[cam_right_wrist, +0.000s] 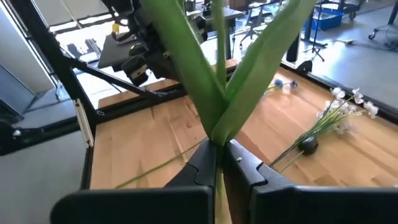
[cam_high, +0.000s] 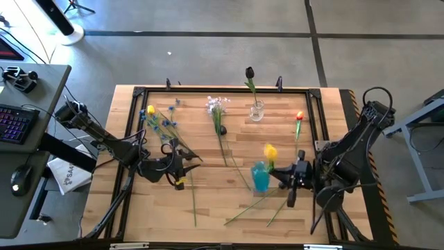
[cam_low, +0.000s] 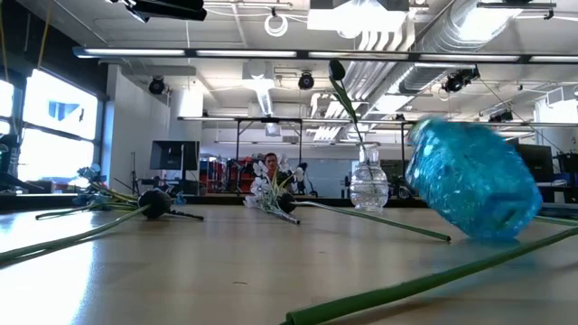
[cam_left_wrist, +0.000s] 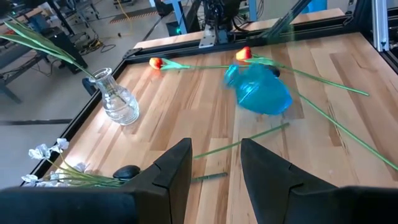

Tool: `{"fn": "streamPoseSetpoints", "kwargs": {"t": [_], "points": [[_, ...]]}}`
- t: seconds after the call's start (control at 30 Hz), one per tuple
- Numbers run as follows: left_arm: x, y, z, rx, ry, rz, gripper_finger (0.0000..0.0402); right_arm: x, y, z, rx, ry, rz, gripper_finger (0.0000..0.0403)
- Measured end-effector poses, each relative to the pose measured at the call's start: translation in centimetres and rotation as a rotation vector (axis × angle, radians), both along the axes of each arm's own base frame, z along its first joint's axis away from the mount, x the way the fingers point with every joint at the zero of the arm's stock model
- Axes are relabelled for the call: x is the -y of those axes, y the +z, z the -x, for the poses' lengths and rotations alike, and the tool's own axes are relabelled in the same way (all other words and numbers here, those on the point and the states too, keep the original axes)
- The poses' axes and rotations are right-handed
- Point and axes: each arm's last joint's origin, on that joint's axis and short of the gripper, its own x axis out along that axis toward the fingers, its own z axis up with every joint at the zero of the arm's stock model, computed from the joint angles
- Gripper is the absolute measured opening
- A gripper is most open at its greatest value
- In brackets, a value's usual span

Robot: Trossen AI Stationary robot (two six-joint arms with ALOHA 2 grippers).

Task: Sort flowers into vase by color
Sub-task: Put the yellow tulip into the blue flower vase

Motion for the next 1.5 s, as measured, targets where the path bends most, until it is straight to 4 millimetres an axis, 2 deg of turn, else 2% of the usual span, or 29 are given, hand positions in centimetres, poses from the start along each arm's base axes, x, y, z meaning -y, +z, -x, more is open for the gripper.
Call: {"fn": "streamPoseSetpoints", "kwargs": {"t": [0.53, 0.97, 1.03, 1.13, 1.27, 1.33, 1.5], "points": [[0.0, 0.0, 0.0, 0.001, 0.003, 0.007, 0.0127, 0.3, -0.1, -0.3, -0.02, 0.013, -0.014, 0.0004], [0.0, 0.0, -0.1, 0.005, 0.007, 0.016, 0.0127, 1.1, -1.1, -0.3, -0.073, -0.053, -0.034, 0.0004], [0.0, -0.1, -0.1, 0.004, 0.007, 0.016, 0.0127, 1.5, -1.8, -1.3, -0.069, -0.064, -0.077, 0.0004], [0.0, 0.0, -0.1, 0.008, 0.007, 0.018, 0.0127, 2.1, -3.8, -4.1, -0.047, -0.027, -0.2, 0.0004], [0.0, 0.0, -0.1, 0.009, 0.006, 0.019, 0.0127, 3.7, -5.9, -9.0, -0.018, 0.2, -0.402, 0.0004], [0.0, 0.0, -0.1, 0.009, 0.006, 0.019, 0.0127, 4.6, -6.7, -11.4, -0.027, 0.291, -0.45, 0.0004], [0.1, 0.0, -0.1, 0.007, 0.003, 0.019, 0.0127, 7.2, -9.8, -16.7, -0.143, 0.269, -0.488, 0.0004]]}}
